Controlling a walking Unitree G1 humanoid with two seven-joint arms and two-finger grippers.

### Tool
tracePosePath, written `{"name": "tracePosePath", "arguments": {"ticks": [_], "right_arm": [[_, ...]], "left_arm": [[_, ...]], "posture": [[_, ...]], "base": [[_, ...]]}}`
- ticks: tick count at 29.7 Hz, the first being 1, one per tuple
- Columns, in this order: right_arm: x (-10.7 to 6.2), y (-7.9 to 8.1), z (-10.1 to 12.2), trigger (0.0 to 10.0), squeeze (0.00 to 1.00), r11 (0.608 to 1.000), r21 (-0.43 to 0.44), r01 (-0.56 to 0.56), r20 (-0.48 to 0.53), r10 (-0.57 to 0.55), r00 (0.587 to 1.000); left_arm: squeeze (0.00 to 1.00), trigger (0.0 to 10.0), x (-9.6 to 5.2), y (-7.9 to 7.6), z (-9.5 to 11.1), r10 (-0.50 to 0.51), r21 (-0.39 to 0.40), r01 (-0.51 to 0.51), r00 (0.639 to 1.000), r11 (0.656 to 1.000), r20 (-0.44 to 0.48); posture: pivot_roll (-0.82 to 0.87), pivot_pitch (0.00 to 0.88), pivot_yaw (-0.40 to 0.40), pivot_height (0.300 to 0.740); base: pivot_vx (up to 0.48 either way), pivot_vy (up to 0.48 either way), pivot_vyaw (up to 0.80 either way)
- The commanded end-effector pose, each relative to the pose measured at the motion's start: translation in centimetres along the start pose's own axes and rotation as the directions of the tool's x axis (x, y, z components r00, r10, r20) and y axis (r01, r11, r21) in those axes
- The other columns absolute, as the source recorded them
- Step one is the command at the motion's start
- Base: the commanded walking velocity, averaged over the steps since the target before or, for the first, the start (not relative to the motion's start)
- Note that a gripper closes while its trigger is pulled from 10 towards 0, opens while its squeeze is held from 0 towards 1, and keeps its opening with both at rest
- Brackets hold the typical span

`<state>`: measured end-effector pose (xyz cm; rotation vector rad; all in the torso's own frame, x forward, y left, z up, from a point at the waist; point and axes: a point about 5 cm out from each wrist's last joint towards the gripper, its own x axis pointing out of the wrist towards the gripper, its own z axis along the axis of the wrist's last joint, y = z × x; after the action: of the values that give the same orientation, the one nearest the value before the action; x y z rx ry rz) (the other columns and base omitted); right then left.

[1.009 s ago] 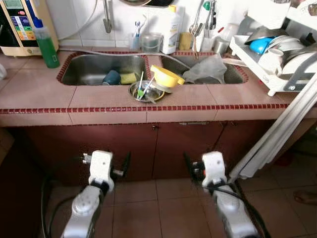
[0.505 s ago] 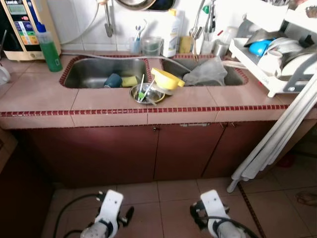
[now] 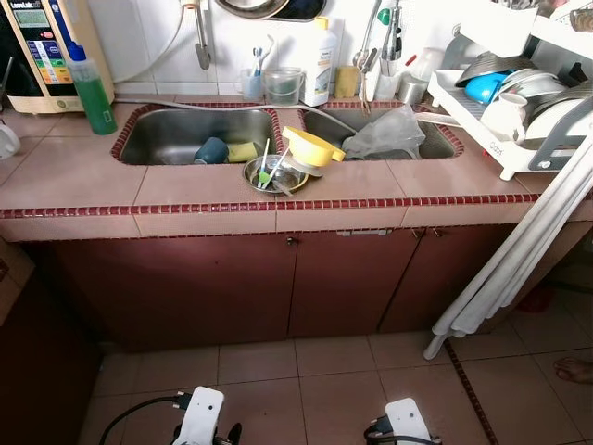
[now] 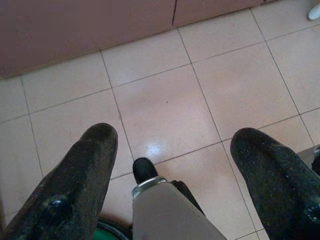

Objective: Kitchen organization

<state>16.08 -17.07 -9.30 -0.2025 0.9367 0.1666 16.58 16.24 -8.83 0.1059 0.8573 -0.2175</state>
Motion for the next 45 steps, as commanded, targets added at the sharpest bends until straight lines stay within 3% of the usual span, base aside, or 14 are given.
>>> {"name": "tracePosePath", "arguments": {"ticks": [1,10,28,30,45], "right_arm": [[0.1,-0.1,0.2,10.0,0.00,1.000,-0.012,-0.002,-0.009,0.002,1.000],[0.0,0.0,-0.5,10.0,0.00,0.999,-0.031,-0.012,-0.040,0.010,0.999],[-0.2,0.2,-1.3,10.0,0.00,0.999,-0.047,-0.013,-0.070,0.009,0.998],[-0.2,0.2,-1.3,10.0,0.00,0.999,-0.050,-0.014,-0.071,0.010,0.997],[-0.2,0.5,-1.3,10.0,0.00,0.997,-0.069,-0.024,-0.077,0.018,0.997]], "left_arm": [[0.00,10.0,-0.1,-0.1,-0.4,0.005,0.002,-0.005,1.000,1.000,-0.018],[0.00,10.0,-0.1,-0.5,-0.6,-0.012,0.051,0.014,0.999,0.999,-0.037],[0.00,10.0,-0.1,-0.6,-1.0,-0.017,0.084,0.023,0.997,0.996,-0.071],[0.00,10.0,-0.1,-0.6,-1.0,-0.008,0.057,0.012,0.998,0.998,-0.069],[0.00,10.0,-0.5,0.3,-1.8,0.010,0.062,-0.004,0.996,0.998,-0.092]], "posture": [[0.01,0.000,-0.011,0.740],[0.02,0.000,-0.017,0.740],[0.02,0.000,-0.017,0.740],[0.02,0.000,-0.018,0.740],[0.03,0.000,-0.026,0.740]], "base": [[0.000,0.000,0.00],[0.000,-0.071,0.00],[0.000,-0.451,0.00],[0.000,0.000,0.00],[0.000,0.000,0.00]]}}
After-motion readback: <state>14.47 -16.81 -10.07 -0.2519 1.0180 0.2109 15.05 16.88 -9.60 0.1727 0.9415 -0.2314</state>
